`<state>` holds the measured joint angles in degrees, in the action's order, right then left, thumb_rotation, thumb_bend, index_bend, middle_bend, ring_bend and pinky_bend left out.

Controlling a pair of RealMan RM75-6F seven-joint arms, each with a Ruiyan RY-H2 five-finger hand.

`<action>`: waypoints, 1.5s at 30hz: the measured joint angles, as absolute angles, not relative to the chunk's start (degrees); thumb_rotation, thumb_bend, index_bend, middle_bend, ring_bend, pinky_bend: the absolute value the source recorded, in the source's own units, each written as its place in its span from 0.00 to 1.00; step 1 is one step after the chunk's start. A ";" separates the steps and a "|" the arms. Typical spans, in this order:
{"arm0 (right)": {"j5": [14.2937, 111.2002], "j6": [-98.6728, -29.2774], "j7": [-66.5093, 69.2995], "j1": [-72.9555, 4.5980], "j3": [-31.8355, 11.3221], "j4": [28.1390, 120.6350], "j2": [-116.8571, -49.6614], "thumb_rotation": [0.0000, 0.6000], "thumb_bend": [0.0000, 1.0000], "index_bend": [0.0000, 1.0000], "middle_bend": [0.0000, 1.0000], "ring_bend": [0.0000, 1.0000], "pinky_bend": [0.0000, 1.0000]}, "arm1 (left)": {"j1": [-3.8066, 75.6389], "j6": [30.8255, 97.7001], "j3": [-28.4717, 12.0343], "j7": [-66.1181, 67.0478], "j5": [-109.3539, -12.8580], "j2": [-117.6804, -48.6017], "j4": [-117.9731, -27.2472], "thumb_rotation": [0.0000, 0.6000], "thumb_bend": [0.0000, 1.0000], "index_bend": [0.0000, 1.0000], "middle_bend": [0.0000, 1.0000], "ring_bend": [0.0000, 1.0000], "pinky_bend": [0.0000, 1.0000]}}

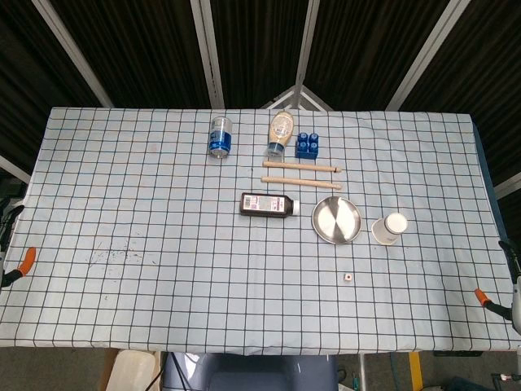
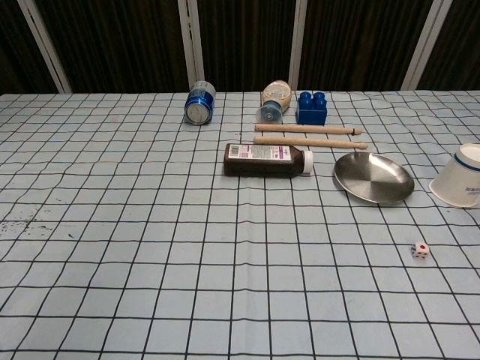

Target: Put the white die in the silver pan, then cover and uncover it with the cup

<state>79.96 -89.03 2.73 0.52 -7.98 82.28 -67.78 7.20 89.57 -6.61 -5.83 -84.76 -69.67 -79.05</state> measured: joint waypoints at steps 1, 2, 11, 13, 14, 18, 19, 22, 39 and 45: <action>79.98 -89.04 2.72 0.53 -7.96 82.27 -67.77 1.00 0.02 0.18 0.17 0.14 0.00 | 7.20 89.55 -6.61 -5.72 -84.74 -69.67 -79.09 1.00 0.54 0.11 0.00 0.00 0.10; 79.97 -89.03 2.72 0.53 -7.96 82.26 -67.77 1.00 0.02 0.18 0.17 0.14 0.00 | 7.21 89.51 -6.62 -5.65 -84.70 -69.67 -79.11 1.00 0.54 0.11 0.00 0.00 0.10; 80.47 -88.11 2.10 0.33 -7.20 82.62 -67.69 1.00 0.02 0.22 0.17 0.14 0.00 | 7.38 88.87 -6.39 -4.60 -84.74 -69.57 -79.76 1.00 0.54 0.11 0.00 0.00 0.10; 80.87 -87.84 2.19 0.30 -6.85 83.18 -67.46 1.00 0.02 0.23 0.17 0.14 0.00 | 7.40 88.74 -6.28 -4.28 -84.76 -69.57 -79.88 1.00 0.54 0.11 0.00 0.00 0.10; 81.18 -87.49 2.42 0.26 -6.54 83.70 -67.18 1.00 0.02 0.23 0.17 0.14 0.00 | 7.43 88.54 -6.27 -4.21 -84.67 -69.57 -79.91 1.00 0.54 0.12 0.00 0.00 0.10; 81.96 -85.95 3.20 0.13 -5.43 85.53 -65.94 1.00 0.02 0.23 0.17 0.14 0.00 | 7.71 87.61 -6.37 -4.02 -84.08 -69.58 -79.95 1.00 0.55 0.12 0.00 0.00 0.10; 82.06 -85.58 3.23 0.09 -5.20 85.88 -65.67 1.00 0.02 0.23 0.17 0.14 0.00 | 7.78 87.38 -6.36 -3.88 -84.00 -69.58 -79.95 1.00 0.55 0.12 0.00 0.00 0.10; 82.19 -84.52 2.81 -0.02 -4.55 86.92 -64.95 1.00 0.02 0.23 0.17 0.14 0.00 | 7.77 87.33 -6.26 -3.51 -84.02 -69.46 -80.21 1.00 0.55 0.13 0.00 0.00 0.10; 85.89 -77.50 1.33 -5.18 -3.73 94.90 -68.11 1.00 0.02 0.30 0.17 0.14 0.00 | 8.26 85.51 -5.98 -2.58 -83.43 -69.51 -80.60 1.00 0.55 0.15 0.00 0.00 0.10; 82.39 -69.99 -3.78 -10.67 -5.37 96.21 -71.00 1.00 0.02 0.32 0.17 0.14 0.00 | 8.37 85.23 -6.06 -2.29 -83.13 -69.65 -80.46 1.00 0.55 0.15 0.00 0.00 0.10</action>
<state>82.39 -69.99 -3.78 -10.67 -5.37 96.21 -71.00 8.37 85.23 -6.06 -2.29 -83.13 -69.65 -80.46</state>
